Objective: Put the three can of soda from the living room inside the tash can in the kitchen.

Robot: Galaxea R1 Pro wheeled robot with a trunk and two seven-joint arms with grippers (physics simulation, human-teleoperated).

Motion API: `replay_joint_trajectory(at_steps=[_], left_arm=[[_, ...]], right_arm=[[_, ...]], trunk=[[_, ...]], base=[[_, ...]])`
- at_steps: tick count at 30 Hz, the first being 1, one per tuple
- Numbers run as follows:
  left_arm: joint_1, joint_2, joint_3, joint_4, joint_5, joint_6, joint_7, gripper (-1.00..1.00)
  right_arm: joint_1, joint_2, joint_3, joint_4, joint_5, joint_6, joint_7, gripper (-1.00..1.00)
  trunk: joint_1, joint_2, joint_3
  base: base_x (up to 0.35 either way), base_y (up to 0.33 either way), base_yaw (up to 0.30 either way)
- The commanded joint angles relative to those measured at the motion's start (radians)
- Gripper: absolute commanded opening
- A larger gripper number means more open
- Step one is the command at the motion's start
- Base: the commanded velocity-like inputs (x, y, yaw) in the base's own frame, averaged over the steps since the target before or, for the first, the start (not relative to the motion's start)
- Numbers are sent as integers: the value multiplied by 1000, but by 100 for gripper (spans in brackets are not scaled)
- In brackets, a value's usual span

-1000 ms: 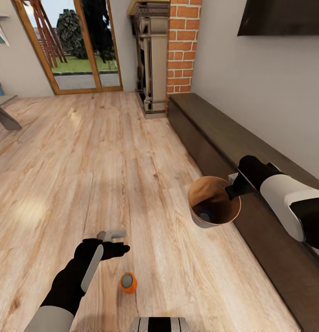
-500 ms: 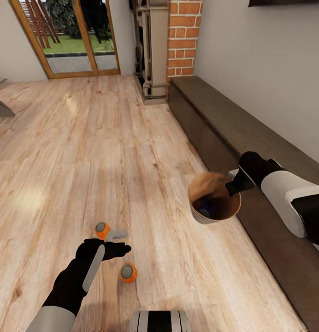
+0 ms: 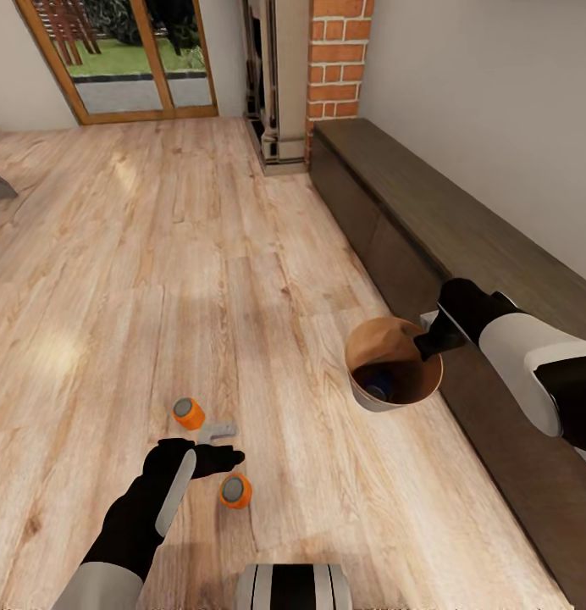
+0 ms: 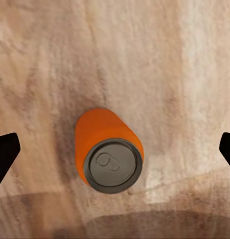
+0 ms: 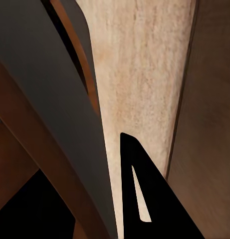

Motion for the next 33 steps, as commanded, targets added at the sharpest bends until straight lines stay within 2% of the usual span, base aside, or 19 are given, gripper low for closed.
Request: replay_joint_trajectory(at_steps=[1, 8, 18, 23, 33], left_arm=[[0, 0, 0, 0, 0, 0, 0, 100], [0, 1, 1, 0, 0, -1, 0, 100], [0, 0, 0, 0, 0, -1, 1, 100], [0, 0, 1, 0, 1, -1, 0, 100], [0, 0, 0, 0, 0, -1, 1, 100]], right_arm=[[-1, 0, -8, 0, -15, 3, 0, -100], [-1, -1, 16, 0, -15, 3, 0, -100], [0, 2, 20, 0, -15, 3, 0, -100], [1, 2, 22, -1, -15, 3, 0, -100], [1, 2, 23, -1, -15, 3, 0, -100]], trunk=[[0, 0, -4], [0, 0, -4], [5, -3, -43], [5, -3, -43], [9, -5, -81]], base=[[0, 0, 0], [0, 0, 0], [0, 0, 0], [0, 0, 0], [0, 0, 0]])
